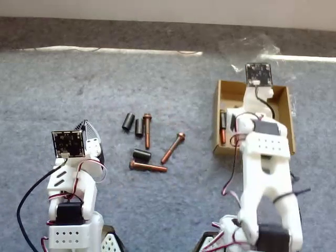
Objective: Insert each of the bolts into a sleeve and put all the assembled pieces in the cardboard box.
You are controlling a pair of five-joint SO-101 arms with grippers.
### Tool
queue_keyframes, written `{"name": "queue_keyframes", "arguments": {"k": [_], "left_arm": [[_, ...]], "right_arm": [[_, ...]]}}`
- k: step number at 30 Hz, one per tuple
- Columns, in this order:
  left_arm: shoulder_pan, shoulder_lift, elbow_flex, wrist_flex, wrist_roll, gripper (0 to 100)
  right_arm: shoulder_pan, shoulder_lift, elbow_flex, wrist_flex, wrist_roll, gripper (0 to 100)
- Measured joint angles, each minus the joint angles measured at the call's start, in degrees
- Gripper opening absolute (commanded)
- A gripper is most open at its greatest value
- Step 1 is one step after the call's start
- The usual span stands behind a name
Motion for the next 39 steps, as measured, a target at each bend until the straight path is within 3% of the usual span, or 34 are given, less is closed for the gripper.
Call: {"name": "queue_keyframes", "arguments": {"k": [8, 17, 30, 35, 39], "left_arm": [[0.0, 0.0, 0.0, 0.0, 0.0, 1], [0.0, 0.0, 0.0, 0.0, 0.0, 1], [0.0, 0.0, 0.0, 0.0, 0.0, 1], [0.0, 0.0, 0.0, 0.0, 0.0, 1], [0.0, 0.0, 0.0, 0.0, 0.0, 1]], "right_arm": [[0.4, 18.6, -12.7, -0.4, 0.0, 0.5], [0.4, 29.5, -19.6, -0.5, 0.0, 0.8], [0.8, 34.7, -21.9, -0.9, 0.0, 1.5], [0.8, 34.7, -21.9, -0.9, 0.0, 13.4], [0.7, 34.8, -22.1, -0.5, 0.0, 14.2]]}}
